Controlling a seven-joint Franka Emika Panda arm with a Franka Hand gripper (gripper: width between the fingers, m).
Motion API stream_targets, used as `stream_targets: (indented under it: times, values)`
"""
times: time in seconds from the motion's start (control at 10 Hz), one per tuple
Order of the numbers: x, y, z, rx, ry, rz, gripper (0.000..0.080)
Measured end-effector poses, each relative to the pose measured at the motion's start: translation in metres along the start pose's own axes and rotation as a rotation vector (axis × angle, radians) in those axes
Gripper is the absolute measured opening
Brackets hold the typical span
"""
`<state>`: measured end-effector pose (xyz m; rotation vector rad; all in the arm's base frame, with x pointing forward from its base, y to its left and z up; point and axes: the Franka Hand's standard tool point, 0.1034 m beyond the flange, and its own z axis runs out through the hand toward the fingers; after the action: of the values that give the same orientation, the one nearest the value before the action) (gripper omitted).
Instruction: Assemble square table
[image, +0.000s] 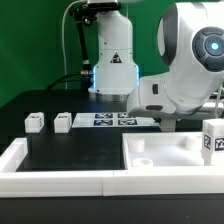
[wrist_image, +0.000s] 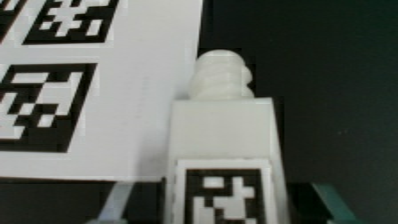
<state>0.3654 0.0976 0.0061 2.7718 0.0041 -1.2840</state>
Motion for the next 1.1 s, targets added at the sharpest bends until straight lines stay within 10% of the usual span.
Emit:
stream_targets:
  times: [0.3,0.7,1.1]
  values:
    - [-0.005,0.009,-0.009,-0.001,-0.002,-0.004,0.0284]
    - [-0.035,0.033,-0.063,0.037,0.043,0.027,0.0285]
    - [-0.023,0.031,-0.065,0.048,0.195,0.016,0.0287]
